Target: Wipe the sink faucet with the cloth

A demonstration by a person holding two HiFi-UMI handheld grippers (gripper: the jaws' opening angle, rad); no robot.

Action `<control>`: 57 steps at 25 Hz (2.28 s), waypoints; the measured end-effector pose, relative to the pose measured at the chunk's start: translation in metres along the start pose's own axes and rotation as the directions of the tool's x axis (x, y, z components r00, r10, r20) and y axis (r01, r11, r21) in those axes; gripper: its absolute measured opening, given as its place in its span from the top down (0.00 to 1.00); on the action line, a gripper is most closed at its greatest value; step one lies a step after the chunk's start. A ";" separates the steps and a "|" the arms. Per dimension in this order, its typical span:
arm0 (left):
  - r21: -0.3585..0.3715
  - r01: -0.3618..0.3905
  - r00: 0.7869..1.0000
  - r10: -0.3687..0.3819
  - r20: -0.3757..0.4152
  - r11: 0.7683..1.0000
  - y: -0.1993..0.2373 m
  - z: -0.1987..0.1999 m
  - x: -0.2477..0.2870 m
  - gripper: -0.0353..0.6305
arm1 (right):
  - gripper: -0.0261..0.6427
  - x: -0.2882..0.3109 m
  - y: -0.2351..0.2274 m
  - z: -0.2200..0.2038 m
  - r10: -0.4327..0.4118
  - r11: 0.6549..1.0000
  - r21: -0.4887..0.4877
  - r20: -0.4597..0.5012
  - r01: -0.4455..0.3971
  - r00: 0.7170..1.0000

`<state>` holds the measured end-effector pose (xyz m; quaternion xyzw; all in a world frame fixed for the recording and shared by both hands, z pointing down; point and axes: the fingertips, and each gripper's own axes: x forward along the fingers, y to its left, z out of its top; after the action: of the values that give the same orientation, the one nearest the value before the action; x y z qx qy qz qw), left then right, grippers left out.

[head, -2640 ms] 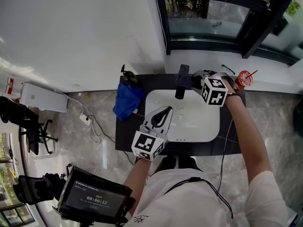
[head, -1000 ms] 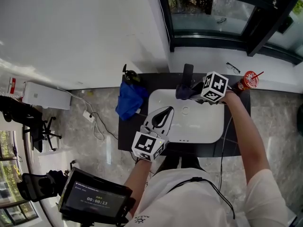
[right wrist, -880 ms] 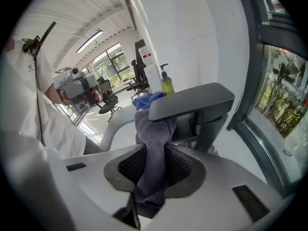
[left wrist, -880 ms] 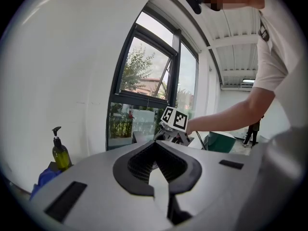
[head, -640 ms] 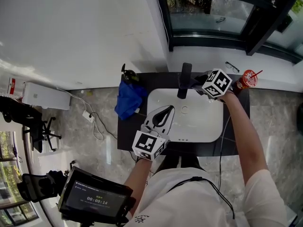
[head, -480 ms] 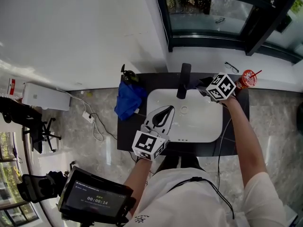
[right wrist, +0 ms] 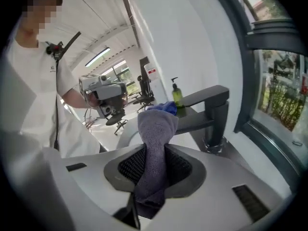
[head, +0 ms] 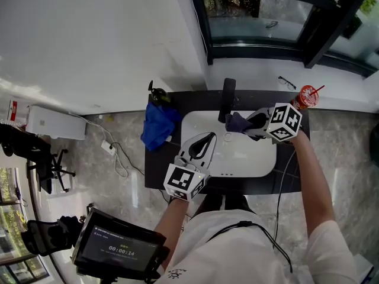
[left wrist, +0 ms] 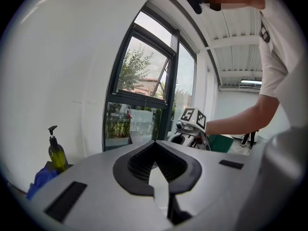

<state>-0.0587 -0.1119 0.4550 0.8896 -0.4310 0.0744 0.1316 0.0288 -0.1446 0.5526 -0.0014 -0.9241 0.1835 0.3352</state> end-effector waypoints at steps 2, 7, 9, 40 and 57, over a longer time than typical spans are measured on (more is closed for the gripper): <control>0.000 -0.002 1.000 0.002 0.000 1.000 0.000 0.000 0.000 0.95 | 0.81 0.014 0.007 0.003 0.034 0.999 -0.022 -0.028 -0.035 0.999; -0.002 -0.020 1.000 0.020 -0.001 1.000 0.006 -0.001 -0.002 0.95 | 0.81 0.040 -0.010 0.021 0.054 0.998 -0.029 -0.048 -0.055 0.997; -0.004 -0.030 1.000 0.030 -0.004 1.000 0.007 -0.002 -0.003 0.95 | 0.81 0.044 -0.023 0.025 0.044 0.999 -0.020 -0.068 -0.045 0.997; 0.008 0.026 1.000 -0.026 0.013 1.000 -0.001 0.001 0.007 0.95 | 0.81 -0.028 -0.016 0.021 -0.112 0.993 0.052 0.184 0.104 0.977; 0.001 -0.033 0.999 0.033 0.016 0.999 0.013 -0.002 -0.011 0.95 | 0.81 0.041 -0.056 0.014 -0.077 0.997 -0.006 -0.215 0.078 0.973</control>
<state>-0.0758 -0.1109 0.4562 0.8831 -0.4465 0.0697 0.1264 -0.0049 -0.1970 0.5868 0.0151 -0.8815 0.1701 0.4402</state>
